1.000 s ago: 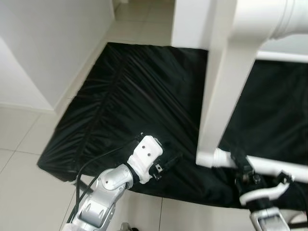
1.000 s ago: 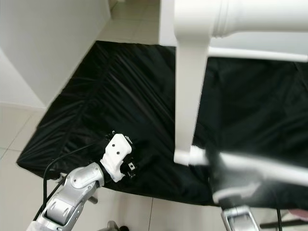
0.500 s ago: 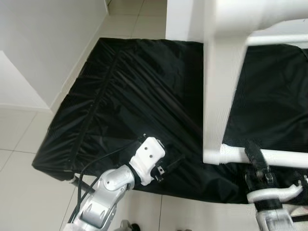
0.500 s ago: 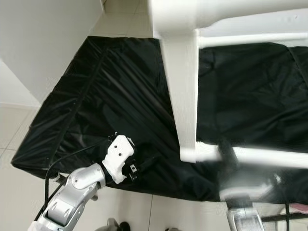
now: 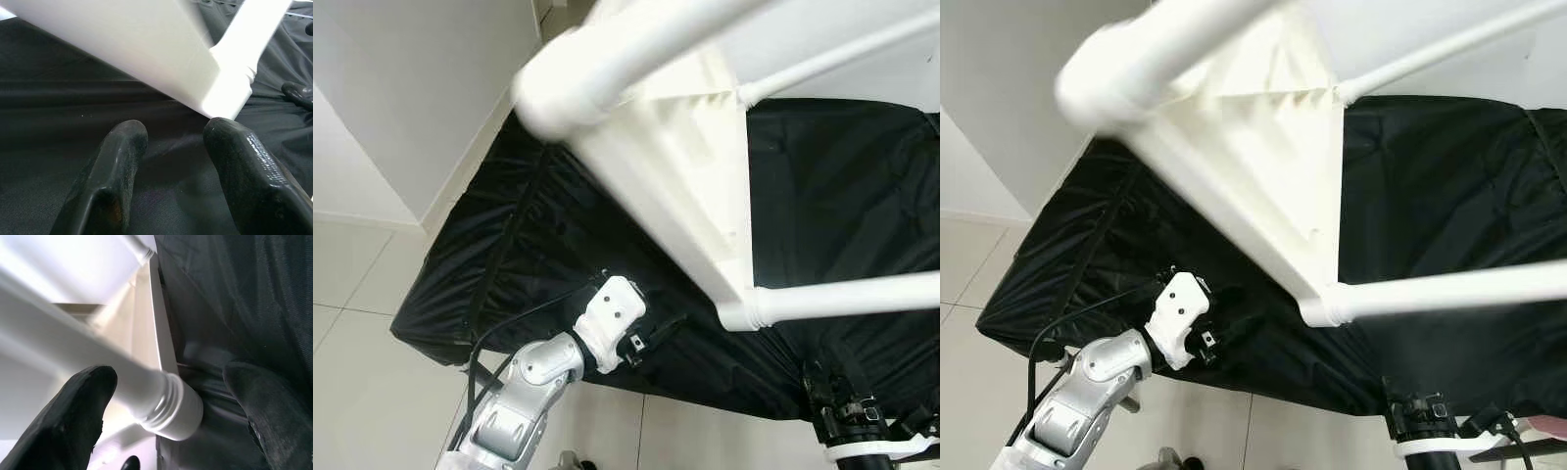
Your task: Building children table
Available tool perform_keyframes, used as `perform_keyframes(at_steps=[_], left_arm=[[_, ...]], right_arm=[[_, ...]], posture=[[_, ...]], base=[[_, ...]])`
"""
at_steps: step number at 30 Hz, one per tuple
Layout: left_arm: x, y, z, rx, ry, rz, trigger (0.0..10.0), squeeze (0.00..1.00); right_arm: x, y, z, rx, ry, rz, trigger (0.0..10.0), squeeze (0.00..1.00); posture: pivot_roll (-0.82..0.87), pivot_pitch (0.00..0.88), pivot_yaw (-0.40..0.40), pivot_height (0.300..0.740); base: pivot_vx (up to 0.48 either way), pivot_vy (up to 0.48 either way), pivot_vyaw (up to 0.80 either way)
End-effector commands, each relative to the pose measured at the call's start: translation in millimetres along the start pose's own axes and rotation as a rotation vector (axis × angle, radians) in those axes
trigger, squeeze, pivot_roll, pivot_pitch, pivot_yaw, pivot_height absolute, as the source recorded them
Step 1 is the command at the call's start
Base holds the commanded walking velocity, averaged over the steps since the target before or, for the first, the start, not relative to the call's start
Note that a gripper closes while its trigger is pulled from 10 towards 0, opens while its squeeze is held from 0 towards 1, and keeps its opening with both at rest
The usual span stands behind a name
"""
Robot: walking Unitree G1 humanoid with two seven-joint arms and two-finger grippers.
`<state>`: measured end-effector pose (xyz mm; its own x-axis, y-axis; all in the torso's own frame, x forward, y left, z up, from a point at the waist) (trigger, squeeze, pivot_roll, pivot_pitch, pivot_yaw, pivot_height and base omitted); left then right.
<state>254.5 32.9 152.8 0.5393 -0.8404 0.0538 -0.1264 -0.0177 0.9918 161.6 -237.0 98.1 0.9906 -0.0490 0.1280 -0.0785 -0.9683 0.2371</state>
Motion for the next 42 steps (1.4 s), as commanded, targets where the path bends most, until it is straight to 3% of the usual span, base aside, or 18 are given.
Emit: perform_keyframes(at_steps=[1,9,10,15,20,22,24,26,27,28,29,30,32,36,38,39,41,42], left_arm=[[-1.6,-3.0,1.3,-0.015,-0.006,-0.013,10.0,0.0],[-3.6,-4.9,-5.8,-0.007,0.012,-0.022,10.0,0.0],[-5.8,-7.1,-17.4,-0.01,0.055,-0.027,10.0,0.0],[-15.2,-11.0,-38.0,-0.015,0.136,-0.041,10.0,0.0],[-17.2,-11.1,-38.0,-0.015,0.141,-0.043,10.0,0.0],[-20.5,-8.1,-37.7,-0.022,0.141,-0.034,10.0,0.0],[-20.5,-8.1,-37.7,-0.022,0.141,-0.034,10.0,0.0],[-24.9,-2.8,-39.9,-0.044,0.146,-0.013,10.0,0.0],[-24.9,-2.8,-39.9,-0.044,0.146,-0.013,10.0,0.0],[-27.9,1.7,-42.7,-0.07,0.154,0.005,10.0,0.0],[-27.9,1.7,-42.7,-0.07,0.154,0.005,10.0,0.0],[-31.1,6.2,-45.4,-0.085,0.164,0.019,10.0,0.0],[-31.1,6.2,-45.4,-0.085,0.164,0.019,10.0,0.0],[-45.3,17.1,-53.7,-0.153,0.225,0.063,10.0,0.0],[-48.3,18.4,-57.5,-0.174,0.258,0.075,10.0,0.0],[-48.3,18.4,-57.5,-0.174,0.258,0.075,10.0,0.0],[-49.3,20.5,-63.4,-0.202,0.31,0.095,10.0,0.0],[-49.3,20.5,-63.4,-0.202,0.31,0.095,10.0,0.0]], right_arm=[[-17.0,-12.8,28.3,0.134,-0.136,0.106,10.0,0.0],[-22.1,-12.0,34.7,0.126,-0.132,0.094,10.0,0.0],[-25.4,-10.8,41.8,0.11,-0.141,0.081,10.0,0.0],[-27.7,-8.3,57.1,0.101,-0.145,0.049,10.0,0.0],[-25.6,-6.9,62.9,0.052,-0.139,0.01,10.0,0.0],[-19.9,-6.6,57.7,-0.033,-0.104,-0.038,10.0,0.0],[-19.9,-6.6,57.7,-0.033,-0.104,-0.038,10.0,0.0],[-9.6,-6.4,48.6,-0.153,-0.058,-0.099,10.0,0.0],[-9.6,-6.4,48.6,-0.153,-0.058,-0.099,10.0,0.0],[-2.2,-7.2,42.2,-0.244,-0.036,-0.142,10.0,0.0],[-2.2,-7.2,42.2,-0.244,-0.036,-0.142,10.0,0.0],[6.3,-7.3,35.2,-0.342,-0.03,-0.167,10.0,0.0],[6.3,-7.3,35.2,-0.342,-0.03,-0.167,10.0,0.0],[34.9,-18.1,-12.1,-0.714,0.048,-0.192,10.0,0.0],[45.0,-20.9,-28.8,-0.848,0.077,-0.168,10.0,0.0],[45.0,-20.9,-28.8,-0.848,0.077,-0.168,10.0,0.0],[58.2,-20.5,-46.3,-0.967,0.102,-0.092,10.0,0.0],[58.2,-20.5,-46.3,-0.967,0.102,-0.092,10.0,0.0]], posture=[[-0.11,0.166,0.074,0.74],[-0.1,0.161,0.076,0.74],[-0.09,0.162,0.073,0.74],[-0.08,0.157,0.068,0.74],[-0.08,0.154,0.064,0.74],[-0.08,0.151,0.063,0.74],[-0.08,0.151,0.063,0.74],[-0.08,0.151,0.064,0.74],[-0.08,0.151,0.064,0.74],[-0.08,0.151,0.064,0.74],[-0.08,0.151,0.064,0.74],[-0.09,0.149,0.063,0.74],[-0.09,0.149,0.063,0.74],[-0.09,0.146,0.067,0.74],[-0.09,0.144,0.069,0.74],[-0.09,0.144,0.069,0.74],[-0.09,0.142,0.07,0.74],[-0.09,0.142,0.07,0.74]], base=[[0.0,0.0,0.0],[0.0,0.0,0.0],[0.0,0.0,0.0],[0.0,0.0,0.0],[0.0,0.0,0.0],[0.0,0.0,0.0],[0.0,0.0,0.0],[0.0,0.0,0.0],[0.0,0.0,0.0],[0.0,0.0,0.0],[0.0,0.0,0.0],[0.0,0.0,0.0],[0.0,0.0,0.0],[0.0,0.0,0.0],[0.0,0.0,0.0],[0.0,0.0,0.0],[0.0,0.0,0.0],[0.0,0.0,0.0]])
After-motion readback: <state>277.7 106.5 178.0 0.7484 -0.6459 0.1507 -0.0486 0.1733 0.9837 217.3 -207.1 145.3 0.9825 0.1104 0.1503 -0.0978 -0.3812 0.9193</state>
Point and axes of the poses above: a point about 5 cm out from each wrist's last joint towards the gripper, its own x axis pointing out of the wrist towards the gripper, its own y axis along the axis of the wrist's last joint, z = x × y, the point moved 2 cm from there along x, pointing out of the wrist towards the gripper, and after that the axes turned 5 degrees about -x, right-handed, at the moved point
